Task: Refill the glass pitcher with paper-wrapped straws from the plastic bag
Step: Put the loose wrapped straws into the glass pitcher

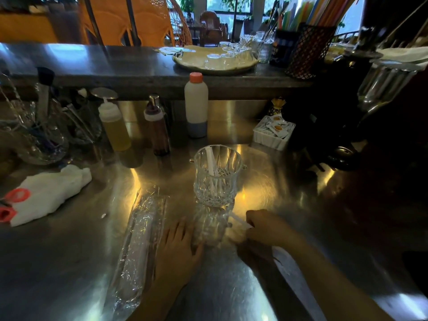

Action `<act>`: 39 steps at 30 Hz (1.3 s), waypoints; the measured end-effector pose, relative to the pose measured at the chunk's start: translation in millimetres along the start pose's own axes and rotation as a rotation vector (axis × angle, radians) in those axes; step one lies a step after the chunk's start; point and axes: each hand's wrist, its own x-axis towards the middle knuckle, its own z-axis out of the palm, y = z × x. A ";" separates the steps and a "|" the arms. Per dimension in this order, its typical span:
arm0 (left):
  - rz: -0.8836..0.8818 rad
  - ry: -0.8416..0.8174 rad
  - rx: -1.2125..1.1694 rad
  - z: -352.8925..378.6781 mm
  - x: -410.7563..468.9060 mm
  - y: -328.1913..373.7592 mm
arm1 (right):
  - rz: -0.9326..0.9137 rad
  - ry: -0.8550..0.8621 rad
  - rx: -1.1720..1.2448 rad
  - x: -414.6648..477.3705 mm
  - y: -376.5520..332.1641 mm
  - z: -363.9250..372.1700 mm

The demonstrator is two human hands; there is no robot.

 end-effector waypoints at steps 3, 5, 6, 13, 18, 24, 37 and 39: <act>0.005 -0.007 0.023 -1.4 0.7 -0.3 | -0.060 0.066 0.182 -2.5 -10.1 -34.6; 0.010 -0.007 0.030 -1.0 0.9 0.0 | -0.120 0.169 0.295 -5.2 -19.5 -58.3; 0.019 0.012 0.024 0.7 1.8 -0.8 | -0.142 0.235 0.345 -5.7 -24.7 -69.1; 0.029 0.026 -0.016 11.2 4.9 -4.3 | -0.199 0.709 0.569 16.3 -52.8 -107.3; 0.021 0.038 -0.040 13.0 3.9 -5.8 | -0.142 0.876 0.536 47.5 -63.3 -95.0; 0.016 0.004 -0.038 15.2 5.1 -6.8 | 0.026 0.552 0.211 81.2 -52.9 -76.8; 0.041 -0.020 -0.046 -1.7 2.3 -1.3 | -0.171 0.632 0.206 55.8 -91.4 -52.0; 0.035 0.010 -0.084 -10.6 1.9 -0.1 | -0.264 0.581 0.210 50.2 -102.3 -36.1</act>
